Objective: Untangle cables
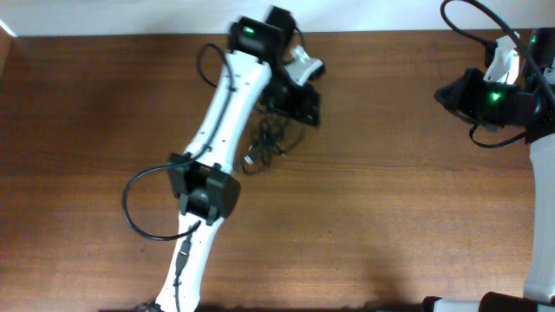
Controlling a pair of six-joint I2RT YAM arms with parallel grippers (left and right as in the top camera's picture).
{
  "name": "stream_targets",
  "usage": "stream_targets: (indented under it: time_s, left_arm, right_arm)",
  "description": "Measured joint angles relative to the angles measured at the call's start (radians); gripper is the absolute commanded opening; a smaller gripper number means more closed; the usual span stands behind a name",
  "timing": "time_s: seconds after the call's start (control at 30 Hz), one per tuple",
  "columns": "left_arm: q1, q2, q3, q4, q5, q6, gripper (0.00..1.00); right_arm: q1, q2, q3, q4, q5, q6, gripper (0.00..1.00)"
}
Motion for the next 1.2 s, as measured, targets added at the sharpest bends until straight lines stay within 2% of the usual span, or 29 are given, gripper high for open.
stream_targets:
  time_s: [0.07,0.13,0.17,0.2,0.23,0.27,0.3,0.37,0.47,0.53,0.6,0.63,0.67,0.77,0.83,0.9,1.0,1.07,1.17,1.2]
  left_arm:
    - [-0.079,0.003,-0.075,0.002,-0.002,0.006,1.0]
    - [-0.129,0.003,-0.066,0.015,0.0,0.012,0.98]
    - [-0.124,0.003,-0.031,0.003,0.0,0.012,0.9]
    - [-0.093,0.002,0.035,-0.004,0.002,0.003,0.83]
    - [-0.058,-0.003,0.076,-0.005,0.003,-0.023,0.75]
    - [0.015,-0.031,0.105,-0.005,0.002,-0.063,0.73]
    - [0.073,-0.05,0.113,-0.005,-0.001,-0.094,0.73]
    - [0.196,-0.067,0.117,-0.005,-0.035,-0.154,0.76]
    - [0.309,-0.079,0.117,-0.005,-0.097,-0.184,0.76]
    - [0.366,-0.134,0.094,-0.006,-0.123,-0.188,0.71]
    - [0.375,-0.214,-0.057,0.004,-0.14,-0.192,0.7]
    - [0.373,-0.273,-0.267,0.0,-0.152,-0.192,0.68]
    - [0.368,-0.283,-0.349,0.051,-0.155,-0.192,0.66]
    - [0.278,-0.361,-0.761,0.414,-0.104,-0.217,0.57]
    - [0.158,-0.37,-0.903,0.618,-0.076,-0.252,0.64]
    - [0.096,-0.376,-0.964,0.722,-0.11,-0.328,0.64]
    - [0.059,-0.377,-1.004,0.778,-0.275,-0.451,0.49]
    - [0.057,-0.377,-1.011,0.794,-0.33,-0.481,0.37]
    - [0.047,-0.377,-1.011,0.793,-0.351,-0.501,0.34]
    - [0.027,-0.377,-1.011,0.797,-0.354,-0.501,0.19]
  right_arm:
    - [0.0,0.0,0.0,0.0,0.002,-0.005,0.16]
    - [0.0,0.0,0.0,-0.004,0.004,-0.005,0.2]
    - [0.0,0.0,0.0,-0.007,0.003,-0.005,0.26]
    - [0.0,0.0,0.0,-0.008,0.003,-0.005,0.29]
    - [0.0,0.0,0.0,-0.019,0.004,-0.007,0.36]
    - [0.005,0.0,0.0,-0.031,0.004,-0.009,0.41]
    - [0.022,0.002,0.0,-0.044,0.008,-0.021,0.45]
    - [0.153,0.026,0.0,-0.071,0.054,-0.03,0.51]
    - [0.36,0.101,0.0,-0.087,0.113,-0.032,0.53]
    - [0.472,0.181,0.0,-0.086,0.156,-0.023,0.53]
    - [0.506,0.249,0.0,-0.082,0.167,-0.02,0.57]
    - [0.502,0.288,0.0,-0.073,0.182,-0.017,0.58]
    - [0.489,0.291,0.0,-0.059,0.188,-0.019,0.58]
    - [0.377,0.291,0.0,-0.055,0.201,-0.015,0.58]
    - [0.317,0.291,0.0,-0.063,0.208,-0.015,0.58]
    - [0.31,0.291,0.0,-0.063,0.21,-0.016,0.59]
    - [0.31,0.291,0.0,-0.064,0.21,-0.015,0.59]
    - [0.31,0.291,0.0,-0.067,0.21,-0.015,0.59]
    - [0.31,0.291,0.0,-0.067,0.21,-0.015,0.59]
    - [0.31,0.291,0.0,-0.067,0.21,-0.015,0.59]
